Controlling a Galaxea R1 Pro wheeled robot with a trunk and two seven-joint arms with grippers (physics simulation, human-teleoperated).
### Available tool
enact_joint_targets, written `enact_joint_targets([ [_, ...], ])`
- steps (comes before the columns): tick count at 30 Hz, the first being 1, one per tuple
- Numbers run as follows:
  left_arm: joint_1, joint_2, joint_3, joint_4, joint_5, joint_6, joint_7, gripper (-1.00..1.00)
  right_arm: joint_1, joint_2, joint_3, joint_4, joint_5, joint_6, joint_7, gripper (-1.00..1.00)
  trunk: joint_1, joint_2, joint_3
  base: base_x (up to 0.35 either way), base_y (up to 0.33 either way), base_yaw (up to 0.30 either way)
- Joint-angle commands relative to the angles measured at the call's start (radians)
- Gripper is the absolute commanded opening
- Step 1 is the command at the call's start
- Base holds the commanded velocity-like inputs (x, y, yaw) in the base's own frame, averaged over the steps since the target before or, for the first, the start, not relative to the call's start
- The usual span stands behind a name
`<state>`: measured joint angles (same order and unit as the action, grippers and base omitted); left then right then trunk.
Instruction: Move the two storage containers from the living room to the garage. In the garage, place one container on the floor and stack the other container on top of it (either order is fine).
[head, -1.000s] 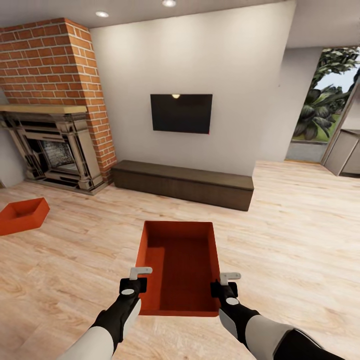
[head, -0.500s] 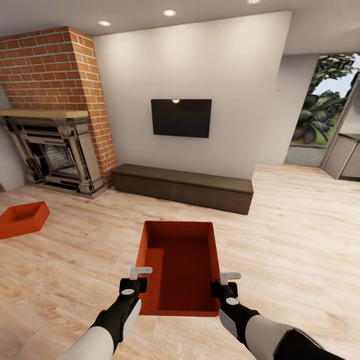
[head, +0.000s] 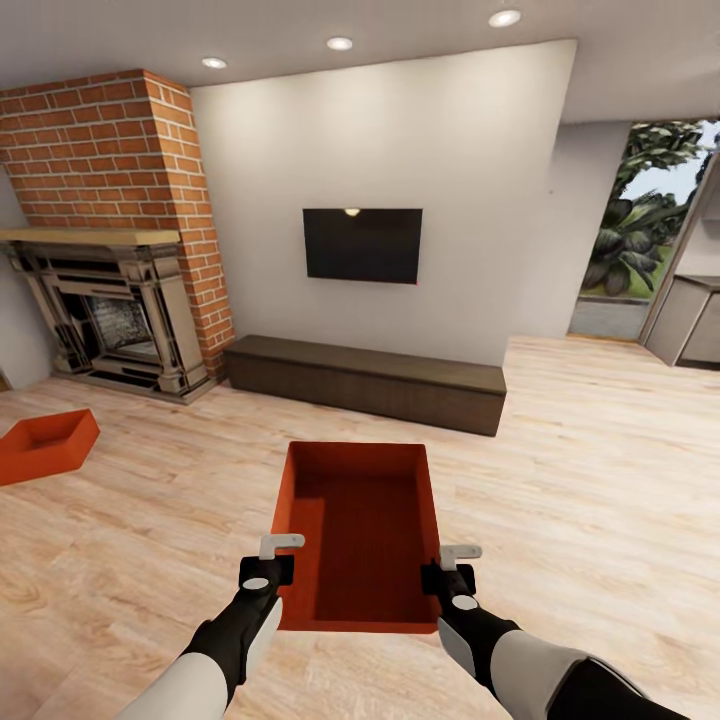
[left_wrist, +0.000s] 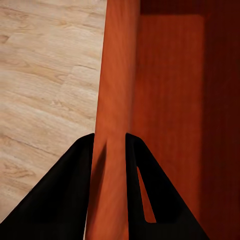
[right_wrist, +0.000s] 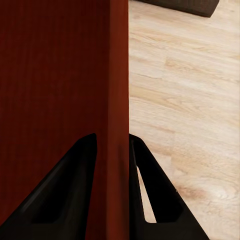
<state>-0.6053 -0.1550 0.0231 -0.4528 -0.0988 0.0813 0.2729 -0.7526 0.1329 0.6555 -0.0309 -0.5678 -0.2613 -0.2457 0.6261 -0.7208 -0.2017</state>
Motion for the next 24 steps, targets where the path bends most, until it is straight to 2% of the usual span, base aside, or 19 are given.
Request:
enact_joint_targets([
  [1, -0.001, -0.001, 0.072, -0.001, -0.01, 0.009, 0.006, -1.0, -0.001, 0.0, -0.012, -0.004, 0.013, -0.001, 0.002, -1.0, 0.0, -0.001, 0.0, 0.0, 0.0, 0.0],
  [24, -0.001, 0.0, 0.072, -0.001, -0.01, 0.009, 0.005, -1.0, -0.001, 0.001, -0.012, -0.004, 0.013, -0.001, 0.002, -1.0, 0.0, -0.001, 0.038, 0.0, 0.0, 0.0],
])
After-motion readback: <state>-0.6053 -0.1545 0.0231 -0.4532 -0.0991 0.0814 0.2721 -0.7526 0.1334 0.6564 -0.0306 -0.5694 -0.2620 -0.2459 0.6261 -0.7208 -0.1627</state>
